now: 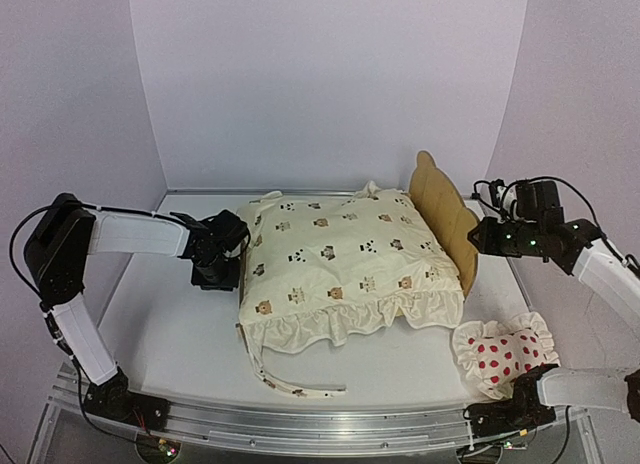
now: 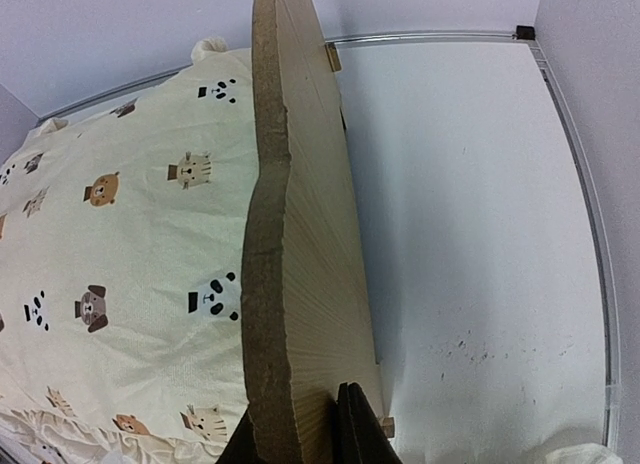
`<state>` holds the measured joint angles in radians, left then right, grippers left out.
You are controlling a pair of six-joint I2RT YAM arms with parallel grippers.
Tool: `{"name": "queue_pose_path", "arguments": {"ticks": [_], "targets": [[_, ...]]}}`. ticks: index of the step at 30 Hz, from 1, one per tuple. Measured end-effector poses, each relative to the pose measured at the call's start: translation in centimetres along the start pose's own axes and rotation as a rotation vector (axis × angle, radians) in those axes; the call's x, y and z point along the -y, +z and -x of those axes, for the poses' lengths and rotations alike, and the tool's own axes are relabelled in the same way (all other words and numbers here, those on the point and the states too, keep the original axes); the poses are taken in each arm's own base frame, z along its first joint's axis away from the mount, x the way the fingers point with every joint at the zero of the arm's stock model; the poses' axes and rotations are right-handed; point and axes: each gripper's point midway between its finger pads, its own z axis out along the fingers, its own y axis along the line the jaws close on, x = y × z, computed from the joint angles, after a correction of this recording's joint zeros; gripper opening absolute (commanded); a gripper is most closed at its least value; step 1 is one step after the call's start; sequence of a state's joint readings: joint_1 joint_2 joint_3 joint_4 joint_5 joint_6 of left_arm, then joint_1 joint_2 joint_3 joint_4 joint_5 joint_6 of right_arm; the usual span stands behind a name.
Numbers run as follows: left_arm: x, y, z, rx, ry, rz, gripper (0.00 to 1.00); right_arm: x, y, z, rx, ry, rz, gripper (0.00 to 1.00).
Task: Set up the pet bed
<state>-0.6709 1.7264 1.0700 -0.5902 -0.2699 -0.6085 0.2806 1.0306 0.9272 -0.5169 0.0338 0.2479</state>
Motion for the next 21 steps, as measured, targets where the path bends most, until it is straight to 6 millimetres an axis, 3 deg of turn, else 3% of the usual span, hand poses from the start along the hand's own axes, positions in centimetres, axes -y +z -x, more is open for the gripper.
{"name": "queue_pose_path", "arguments": {"ticks": [8,9,13,15,19,21], "targets": [[0.2,4.8,4.0,-0.005,-0.022,-0.011,0.29,-0.4,0.0,-0.5,0.003,0.046,-0.049,0.01],[0.3,5.1,4.4,-0.002,-0.018,-0.017,0.3,-0.3,0.1,-0.5,0.003,0.049,-0.053,0.06],[0.6,5.7,5.9,0.019,0.003,-0.031,0.37,-0.4,0.1,-0.6,-0.008,0.061,-0.058,0.47],[0.6,5.8,6.3,0.027,0.008,-0.036,0.45,-0.9,0.3,-2.0,-0.073,0.073,-0.043,0.65],[0.7,5.8,6.7,0.043,0.017,-0.047,0.66,-1.1,0.4,-5.9,-0.238,0.055,-0.051,0.87],[0.6,5.5,7.0,0.056,0.015,-0.042,0.76,-1.1,-0.3,-6.4,-0.28,0.037,-0.063,0.96]]}}
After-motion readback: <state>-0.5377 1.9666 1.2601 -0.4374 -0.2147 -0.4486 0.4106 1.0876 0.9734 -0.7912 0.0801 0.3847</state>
